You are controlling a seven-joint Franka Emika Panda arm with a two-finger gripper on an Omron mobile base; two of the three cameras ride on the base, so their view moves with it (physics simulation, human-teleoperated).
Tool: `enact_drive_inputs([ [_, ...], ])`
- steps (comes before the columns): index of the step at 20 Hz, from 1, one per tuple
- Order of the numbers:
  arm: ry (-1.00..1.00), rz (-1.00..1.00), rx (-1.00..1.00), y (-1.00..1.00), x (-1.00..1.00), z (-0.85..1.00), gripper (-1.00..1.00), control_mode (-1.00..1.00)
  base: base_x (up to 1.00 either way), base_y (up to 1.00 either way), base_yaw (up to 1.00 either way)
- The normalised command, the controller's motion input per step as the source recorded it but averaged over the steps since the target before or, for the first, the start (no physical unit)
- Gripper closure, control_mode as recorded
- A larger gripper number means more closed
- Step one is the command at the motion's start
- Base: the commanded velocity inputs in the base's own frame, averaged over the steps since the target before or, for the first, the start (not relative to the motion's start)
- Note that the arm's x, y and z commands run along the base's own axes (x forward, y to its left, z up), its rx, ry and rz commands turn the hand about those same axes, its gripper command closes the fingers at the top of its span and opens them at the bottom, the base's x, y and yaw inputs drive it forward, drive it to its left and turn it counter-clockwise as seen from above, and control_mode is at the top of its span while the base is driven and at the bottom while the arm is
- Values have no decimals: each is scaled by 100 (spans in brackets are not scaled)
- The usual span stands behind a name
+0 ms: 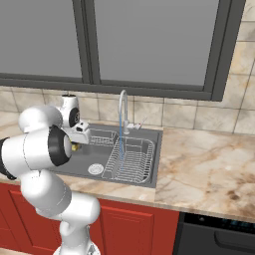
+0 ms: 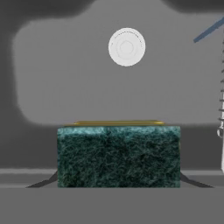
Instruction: Soak the sponge with water for a few seconds and then drop it inside the sink.
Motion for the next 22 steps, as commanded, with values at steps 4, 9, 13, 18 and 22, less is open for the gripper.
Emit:
enact_drive_inputs([
  [4,-1,9,0,15,-10,-41,100,-100,0,0,0],
  [9,0,12,1,26,-25,-26,100,-100,0,0,0],
  [13,0,12,1,23,-21,-28,100,-100,0,0,0],
  [18,-3,10,0,22,-13,-22,100,-100,0,0,0],
  [22,-5,8,0,22,0,-2,100,-100,0,0,0],
])
